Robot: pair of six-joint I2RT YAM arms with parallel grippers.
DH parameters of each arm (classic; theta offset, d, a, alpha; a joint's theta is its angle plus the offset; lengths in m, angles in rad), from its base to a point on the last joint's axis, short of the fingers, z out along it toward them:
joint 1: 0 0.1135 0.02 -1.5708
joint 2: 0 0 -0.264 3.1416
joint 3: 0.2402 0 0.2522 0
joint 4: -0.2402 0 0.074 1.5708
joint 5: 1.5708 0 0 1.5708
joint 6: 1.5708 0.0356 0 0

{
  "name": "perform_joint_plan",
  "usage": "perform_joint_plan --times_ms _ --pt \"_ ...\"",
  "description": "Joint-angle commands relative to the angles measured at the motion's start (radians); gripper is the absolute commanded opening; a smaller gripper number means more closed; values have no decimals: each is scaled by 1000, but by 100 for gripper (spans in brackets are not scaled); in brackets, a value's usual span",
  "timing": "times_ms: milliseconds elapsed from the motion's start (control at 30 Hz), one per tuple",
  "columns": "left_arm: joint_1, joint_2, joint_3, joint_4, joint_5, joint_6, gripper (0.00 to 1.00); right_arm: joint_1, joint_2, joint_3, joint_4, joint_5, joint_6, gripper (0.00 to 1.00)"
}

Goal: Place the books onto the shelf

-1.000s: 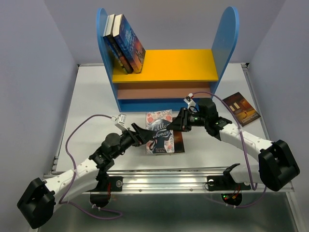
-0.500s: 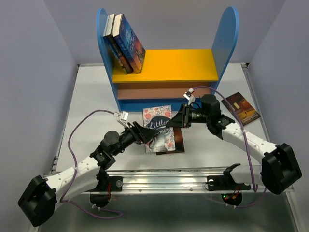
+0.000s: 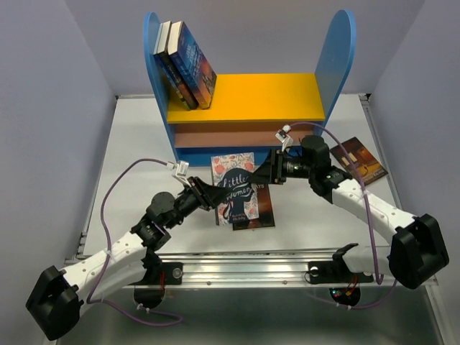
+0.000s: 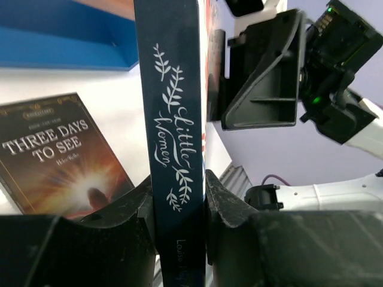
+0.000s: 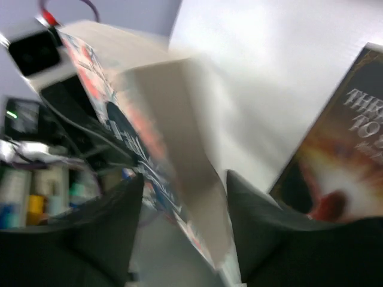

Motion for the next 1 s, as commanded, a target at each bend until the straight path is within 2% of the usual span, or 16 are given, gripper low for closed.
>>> perform_joint_plan --times_ms 0,33,67,267,367,467,667,767,867,967 --pt "-1 -30 103 -3 -71 103 0 -11 -40 143 -109 175 -122 81" --pt "-1 -27 117 -15 -81 121 0 -11 -47 166 -152 219 -145 100" --pt "-3 -21 152 -26 -112 152 0 -11 -56 204 -224 320 -184 100" --pt "-3 13 319 -98 -223 316 0 -11 -182 262 -359 757 -266 100" --pt "-4 45 439 -124 -275 422 0 -11 -253 262 -390 923 -294 100" --pt "-7 88 561 -130 -274 503 0 -11 -290 274 -422 1026 -318 100" --pt "-9 241 779 -116 -278 604 0 -11 -276 288 -491 1128 -318 100" --pt "-9 362 917 -58 -402 666 0 -11 -265 282 -493 1166 -320 100" --pt "-9 453 993 -3 -470 721 0 -11 -262 286 -494 1160 -327 100" --pt "-9 585 1105 66 -590 833 0 -11 -268 282 -493 1156 -341 100"
